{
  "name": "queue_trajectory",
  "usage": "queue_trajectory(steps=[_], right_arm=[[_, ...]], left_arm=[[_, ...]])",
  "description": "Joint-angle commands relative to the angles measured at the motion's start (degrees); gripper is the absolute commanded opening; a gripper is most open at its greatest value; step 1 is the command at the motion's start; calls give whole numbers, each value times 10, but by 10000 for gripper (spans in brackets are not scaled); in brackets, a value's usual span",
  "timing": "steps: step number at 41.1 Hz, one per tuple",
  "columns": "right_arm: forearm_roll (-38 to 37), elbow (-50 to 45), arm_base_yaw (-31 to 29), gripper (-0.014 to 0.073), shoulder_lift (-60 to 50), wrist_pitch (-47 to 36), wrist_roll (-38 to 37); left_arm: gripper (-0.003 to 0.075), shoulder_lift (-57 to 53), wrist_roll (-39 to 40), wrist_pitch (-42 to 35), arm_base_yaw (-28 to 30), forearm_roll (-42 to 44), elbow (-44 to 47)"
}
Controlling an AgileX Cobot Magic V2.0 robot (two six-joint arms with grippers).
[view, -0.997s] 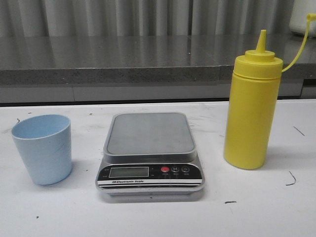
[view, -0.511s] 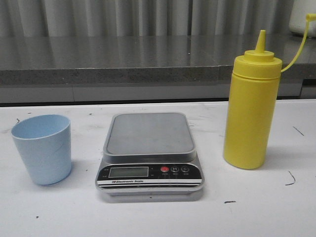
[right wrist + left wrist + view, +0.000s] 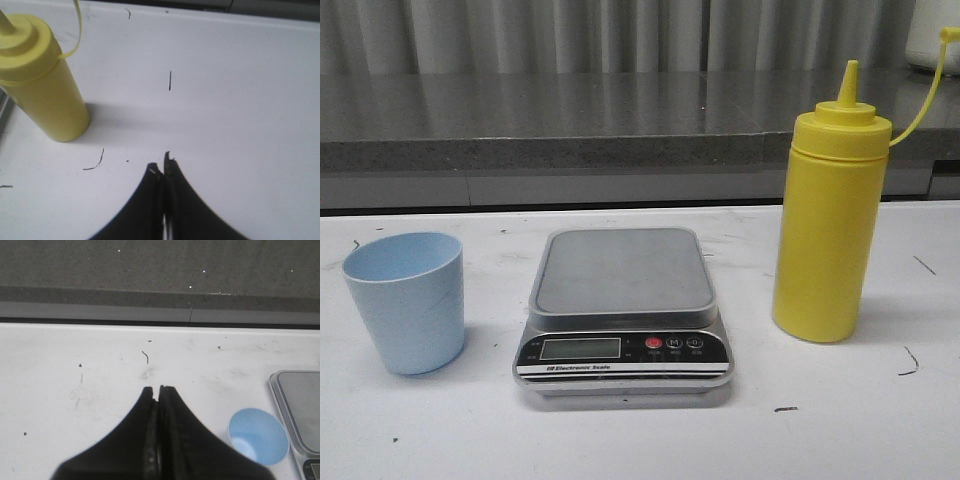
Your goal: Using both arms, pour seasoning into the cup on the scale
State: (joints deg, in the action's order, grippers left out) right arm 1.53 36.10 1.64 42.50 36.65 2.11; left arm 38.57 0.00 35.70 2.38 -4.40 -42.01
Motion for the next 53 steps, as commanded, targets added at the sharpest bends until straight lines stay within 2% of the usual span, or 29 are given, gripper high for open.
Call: queue_trajectory(steps=[1, 5, 8, 9, 10, 13, 16, 19, 23, 32, 44, 53], right_arm=[[-7, 20, -2, -63, 15, -30, 8], [-7, 20, -2, 5, 21, -31, 8], [-7, 20, -2, 122, 21, -31, 8], [-7, 20, -2, 216, 21, -31, 8], [-7, 20, -2, 285, 21, -31, 8], [-7, 20, -2, 419, 21, -31, 8], [-7, 20, -2, 490, 21, -31, 8], [-7, 20, -2, 504, 21, -30, 8], [-7, 20, -2, 504, 21, -30, 8], [-7, 20, -2, 503, 21, -29, 8], [-7, 20, -2, 503, 21, -29, 8], [-7, 20, -2, 503, 21, -29, 8]], left_arm=[[-20, 10, 4, -23, -4, -10, -20], [-20, 15, 4, -8, -4, -9, -20], [-16, 16, 4, -6, -4, -9, -20], [3, 16, 4, -11, -4, -9, -20], [34, 16, 4, -11, -5, -10, -20], [151, 16, 4, -11, -11, -10, -20], [311, 16, 4, -11, -22, -10, -20], [442, 16, 4, -11, -33, -9, -20], [522, 17, 0, -9, -54, -9, -20], [523, 71, -19, 36, -103, -9, -53], [511, 228, -20, 128, -146, -9, -141], [511, 335, -21, 136, -171, -9, -182]])
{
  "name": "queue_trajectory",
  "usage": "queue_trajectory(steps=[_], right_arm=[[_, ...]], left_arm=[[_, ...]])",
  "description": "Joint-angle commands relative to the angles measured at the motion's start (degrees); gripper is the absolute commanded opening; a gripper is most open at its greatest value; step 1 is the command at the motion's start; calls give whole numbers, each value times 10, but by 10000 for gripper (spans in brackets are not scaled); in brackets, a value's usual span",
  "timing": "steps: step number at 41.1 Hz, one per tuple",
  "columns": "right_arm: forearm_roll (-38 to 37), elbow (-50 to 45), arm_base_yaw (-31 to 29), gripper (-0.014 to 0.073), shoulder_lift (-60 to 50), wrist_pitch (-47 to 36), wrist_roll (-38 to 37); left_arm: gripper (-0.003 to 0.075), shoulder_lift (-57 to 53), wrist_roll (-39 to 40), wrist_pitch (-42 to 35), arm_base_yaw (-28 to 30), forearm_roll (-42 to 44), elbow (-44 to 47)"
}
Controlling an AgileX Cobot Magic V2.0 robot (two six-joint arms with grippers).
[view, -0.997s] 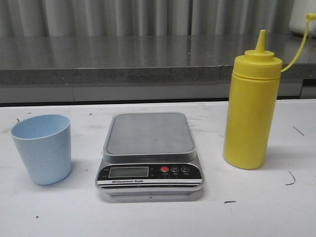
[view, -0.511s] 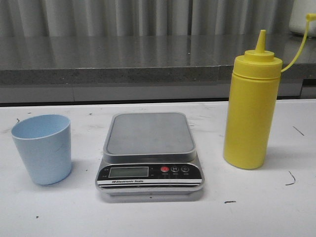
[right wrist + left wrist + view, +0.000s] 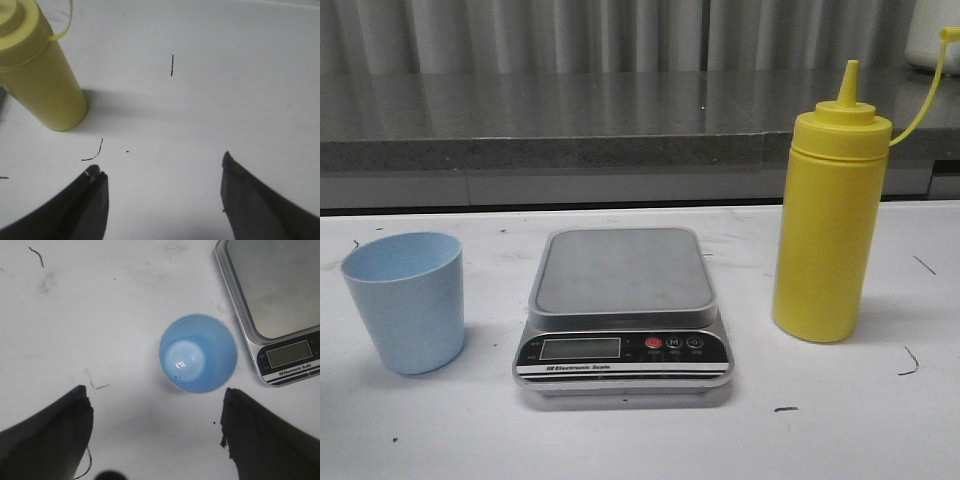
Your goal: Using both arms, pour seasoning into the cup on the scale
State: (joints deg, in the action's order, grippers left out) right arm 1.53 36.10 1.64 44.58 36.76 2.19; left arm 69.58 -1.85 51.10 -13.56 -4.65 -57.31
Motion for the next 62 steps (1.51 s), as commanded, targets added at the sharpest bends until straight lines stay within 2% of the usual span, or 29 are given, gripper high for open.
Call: queue_trajectory(steps=[1, 30, 36, 48, 54, 62], right_arm=[[-7, 20, -2, 503, 0, -31, 7], [-7, 20, -2, 503, 0, -31, 7], [-7, 20, -2, 503, 0, -31, 7], [-7, 20, -2, 503, 0, -31, 7], [-7, 20, -2, 503, 0, -31, 7], [-7, 20, -2, 503, 0, -31, 7]], left_arm=[[511, 35, -2, -18, -13, -7, -34], [500, 246, -2, -36, -18, -7, -98], [398, 264, -2, -42, -18, -7, -100], [104, 265, -2, -38, -18, -8, -102], [-13, 263, -2, -29, -18, -8, -102], [-20, 244, -2, -3, -18, -8, -119]])
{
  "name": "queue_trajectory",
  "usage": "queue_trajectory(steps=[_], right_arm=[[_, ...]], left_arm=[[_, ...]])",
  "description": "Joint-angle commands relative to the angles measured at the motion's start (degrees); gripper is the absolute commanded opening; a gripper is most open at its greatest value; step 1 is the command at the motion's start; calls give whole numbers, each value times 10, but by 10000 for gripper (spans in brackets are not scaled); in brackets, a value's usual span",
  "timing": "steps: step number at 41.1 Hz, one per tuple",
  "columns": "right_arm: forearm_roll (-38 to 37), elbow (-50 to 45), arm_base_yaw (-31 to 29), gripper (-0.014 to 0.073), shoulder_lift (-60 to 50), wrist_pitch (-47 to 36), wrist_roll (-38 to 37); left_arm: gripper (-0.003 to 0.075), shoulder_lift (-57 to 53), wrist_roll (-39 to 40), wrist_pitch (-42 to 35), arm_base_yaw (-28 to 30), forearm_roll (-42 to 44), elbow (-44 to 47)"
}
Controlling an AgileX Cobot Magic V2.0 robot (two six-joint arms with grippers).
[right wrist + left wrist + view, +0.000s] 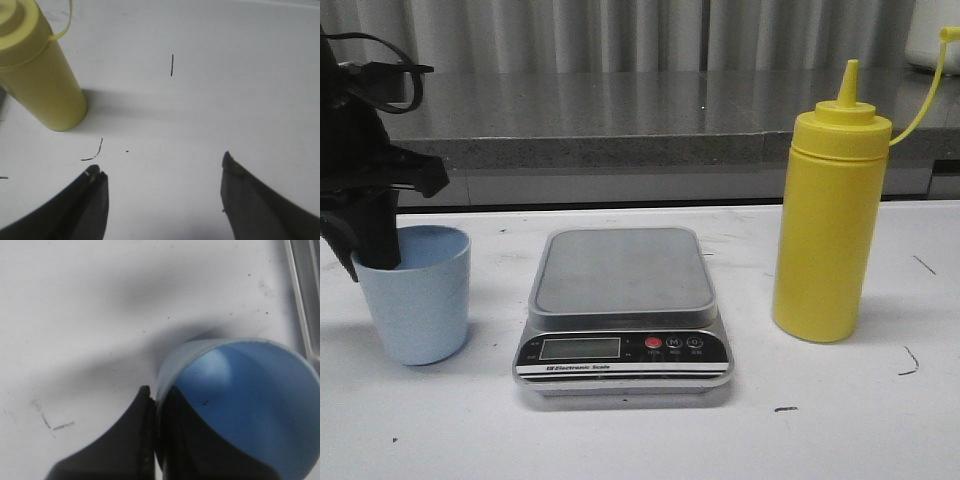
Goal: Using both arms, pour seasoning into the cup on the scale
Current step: 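Reach the left gripper down and grasp the light blue cup, then lift the blue cup with the left gripper and lower it onto the scale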
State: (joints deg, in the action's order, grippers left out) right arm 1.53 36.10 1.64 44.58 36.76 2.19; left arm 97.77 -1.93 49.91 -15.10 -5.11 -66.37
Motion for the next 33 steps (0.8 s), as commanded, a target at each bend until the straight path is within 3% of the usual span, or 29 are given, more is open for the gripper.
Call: queue_trajectory(steps=[1, 11, 33], right_arm=[[-7, 20, -2, 503, 0, -31, 7], [-7, 20, -2, 503, 0, -31, 7], [-7, 20, -2, 503, 0, -31, 7]], left_arm=[[-20, -42, -2, 16, -2, -3, -37], [-20, -57, -2, 104, -20, -6, -141], [-20, 55, 53, 127, -146, 14, -322]])
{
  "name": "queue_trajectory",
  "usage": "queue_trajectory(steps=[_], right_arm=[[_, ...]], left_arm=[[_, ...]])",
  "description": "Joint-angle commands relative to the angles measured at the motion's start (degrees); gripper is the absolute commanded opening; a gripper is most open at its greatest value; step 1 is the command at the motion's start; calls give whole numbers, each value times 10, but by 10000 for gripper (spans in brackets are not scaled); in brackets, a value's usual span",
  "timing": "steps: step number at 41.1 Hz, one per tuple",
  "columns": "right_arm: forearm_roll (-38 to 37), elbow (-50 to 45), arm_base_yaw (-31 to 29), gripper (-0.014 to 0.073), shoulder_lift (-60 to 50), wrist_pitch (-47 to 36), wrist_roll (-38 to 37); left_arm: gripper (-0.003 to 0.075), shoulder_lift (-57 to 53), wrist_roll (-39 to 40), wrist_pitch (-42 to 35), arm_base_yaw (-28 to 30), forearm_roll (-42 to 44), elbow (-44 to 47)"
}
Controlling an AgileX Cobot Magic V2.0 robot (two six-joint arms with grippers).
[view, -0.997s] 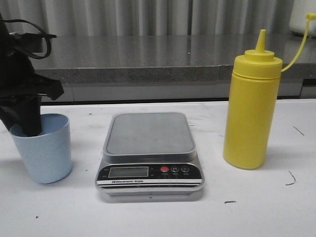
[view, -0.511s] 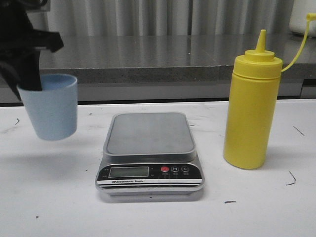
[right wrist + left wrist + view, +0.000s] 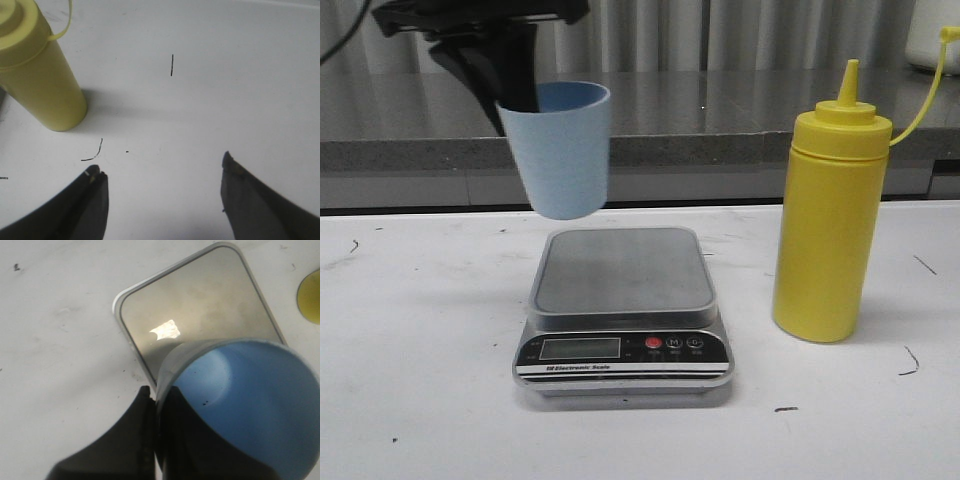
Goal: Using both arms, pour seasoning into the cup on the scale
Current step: 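Lift the blue cup with the left gripper and lower it onto the scale, then open the left gripper and withdraw it upward from the cup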
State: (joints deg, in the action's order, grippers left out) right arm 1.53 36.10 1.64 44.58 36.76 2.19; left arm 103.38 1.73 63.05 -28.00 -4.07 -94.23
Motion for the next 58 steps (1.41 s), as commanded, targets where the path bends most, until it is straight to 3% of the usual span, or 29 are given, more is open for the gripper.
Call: queue_trajectory(steps=[1, 10, 33, 36, 43, 46, 58], right_arm=[[-7, 20, -2, 503, 0, -31, 7], [-7, 20, -2, 503, 0, -31, 7], [-7, 20, -2, 503, 0, -31, 7], [-7, 20, -2, 503, 0, -31, 7], [-7, 20, -2, 503, 0, -31, 7], [-7, 20, -2, 503, 0, -31, 7], [-7, 20, -2, 503, 0, -31, 7]], left_arm=[[-20, 9, 21, -3, -20, 6, -53], [-20, 61, 29, 2, -33, 13, -97], [-13, 90, 34, -3, -33, 18, -98], [28, 90, 33, -3, -33, 16, -98], [267, 90, 33, -4, -33, 15, -98], [335, 85, 33, -5, -33, 15, -98], [347, -22, 28, 14, -33, 20, -78]])
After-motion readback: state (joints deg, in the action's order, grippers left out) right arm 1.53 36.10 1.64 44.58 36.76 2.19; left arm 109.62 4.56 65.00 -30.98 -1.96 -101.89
